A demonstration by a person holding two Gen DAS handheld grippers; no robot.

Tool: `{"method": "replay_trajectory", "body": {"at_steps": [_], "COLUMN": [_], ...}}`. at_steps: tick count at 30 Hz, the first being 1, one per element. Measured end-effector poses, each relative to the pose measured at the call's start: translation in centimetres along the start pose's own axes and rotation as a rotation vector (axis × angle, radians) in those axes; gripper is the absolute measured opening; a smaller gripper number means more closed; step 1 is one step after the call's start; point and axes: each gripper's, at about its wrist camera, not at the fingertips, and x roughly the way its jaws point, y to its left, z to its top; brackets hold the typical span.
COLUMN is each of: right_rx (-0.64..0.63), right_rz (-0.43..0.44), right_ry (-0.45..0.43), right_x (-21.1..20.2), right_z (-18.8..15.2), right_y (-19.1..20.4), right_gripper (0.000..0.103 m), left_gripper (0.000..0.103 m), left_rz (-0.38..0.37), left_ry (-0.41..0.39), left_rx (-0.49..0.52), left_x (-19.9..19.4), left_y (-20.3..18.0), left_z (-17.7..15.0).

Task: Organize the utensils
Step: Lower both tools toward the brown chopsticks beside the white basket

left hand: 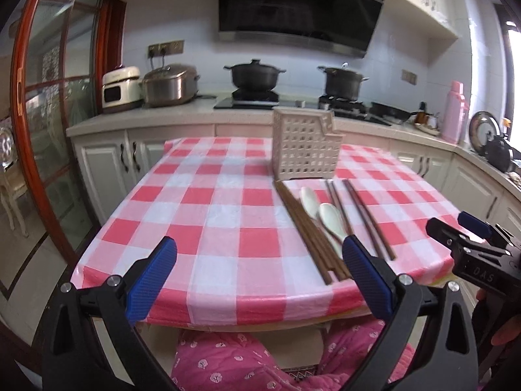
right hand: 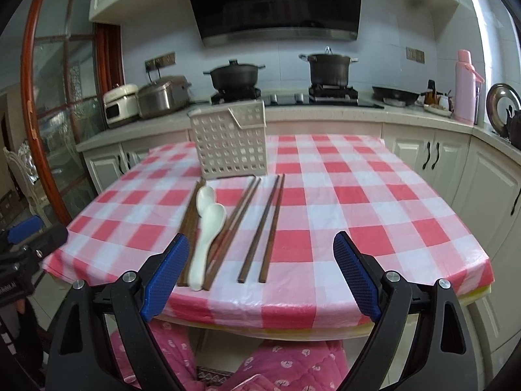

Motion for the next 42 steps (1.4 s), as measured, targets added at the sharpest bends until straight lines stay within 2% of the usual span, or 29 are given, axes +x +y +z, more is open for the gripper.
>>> {"method": "replay_trajectory", "body": {"at_steps": [8,14,19,27,31,34,38,42], "right_rx": [0.045,0.077,0.072,0.067,0.050,0.038,0.005,-0.020], "right_rz": [-0.001,-0.030,-0.038,-0.043,-0.045,-0.055,-0.072,-0.093], "right_ry": [0.143,0.227,0.272,0.342,0.376,0.398,0.424,0.431], "right_x": [7.8,12.5,15.6,19.6,21.0,21.9,23.1,24.0], "right_z": [1.9,3.3,4.9,6.3,6.4,6.6,6.8,7.3], "right_y": [-1.7,-3.4,-3.9,-3.9,-3.4,-3.2,-2.7,-2.6], "right_gripper": [0.085,0.066,0.050,0.037,0.031,0.027,0.026,0.025], "left_gripper": [0.098,0.098,0.097,0.094,0.086,0.084,0.083,0.077], "left_rz": [0.001,0.012,0.011,0.011,0.028,0.030,0.036,0.029], "left_ry": [0.133,0.279,0.359,0.395,0.428,0.439,0.448,0.461], "left_rx": [0.049,-0.005,-0.080,-0.074,-0.070,-0.079,-0.063,-0.052], "left_x": [8.3,15.7,19.7,22.8,24.0,24.4,24.8,25.1], "left_y": [-0.7,-0.1,1.0,0.8,0.8,1.1,1.0,0.6], "left_z": [2.0,3.3,3.9,5.0,5.0,5.0,5.0,4.9]}}
